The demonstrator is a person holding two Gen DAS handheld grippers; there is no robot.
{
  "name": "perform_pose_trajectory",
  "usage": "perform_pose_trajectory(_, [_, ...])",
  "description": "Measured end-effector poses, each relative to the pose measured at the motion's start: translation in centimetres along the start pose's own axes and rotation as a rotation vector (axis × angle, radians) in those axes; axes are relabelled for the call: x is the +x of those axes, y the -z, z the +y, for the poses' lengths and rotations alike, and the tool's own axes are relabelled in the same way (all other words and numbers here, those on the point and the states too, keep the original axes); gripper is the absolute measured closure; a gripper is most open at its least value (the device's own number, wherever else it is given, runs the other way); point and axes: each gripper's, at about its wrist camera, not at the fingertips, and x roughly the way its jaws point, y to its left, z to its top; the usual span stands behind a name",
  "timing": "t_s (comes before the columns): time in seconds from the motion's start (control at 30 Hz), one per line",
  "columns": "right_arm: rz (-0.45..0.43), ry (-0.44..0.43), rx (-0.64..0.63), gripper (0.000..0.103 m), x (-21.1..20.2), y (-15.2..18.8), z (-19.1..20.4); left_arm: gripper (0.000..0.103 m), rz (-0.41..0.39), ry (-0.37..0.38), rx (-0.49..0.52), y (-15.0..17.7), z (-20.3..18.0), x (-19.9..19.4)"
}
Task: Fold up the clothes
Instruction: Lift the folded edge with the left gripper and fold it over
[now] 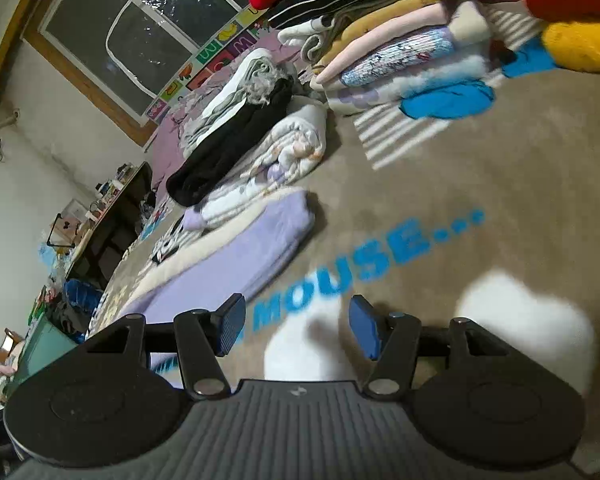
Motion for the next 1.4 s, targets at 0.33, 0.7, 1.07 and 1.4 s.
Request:
perform_pose_trajectory(0.33, [0.009, -0.045, 0.043, 0.036, 7.2, -4.4, -1.6, 0.058, 0.174, 0.073, -0.042, -5.1, -0.4, 9.4])
perform_pose_trajectory(0.7, [0.053, -0.141, -0.090, 0.079, 10.5, -4.7, 0.0, 0.080, 0.027, 0.122, 0.065, -6.1, -1.4, 8.8])
perform_pose_trajectory(1.07, [-0.024, -0.156, -0.040, 0.083, 10.0, -6.8, -0.9, 0.080, 0.040, 0.107, -0.053, -6.9, 2.2, 11.2])
perform_pose_trajectory(1.4, [-0.040, -0.130, -0.131, 0.038, 9.7, -7.6, -0.3, 0.060, 0.085, 0.048, 0.008, -7.3, 1.2, 13.2])
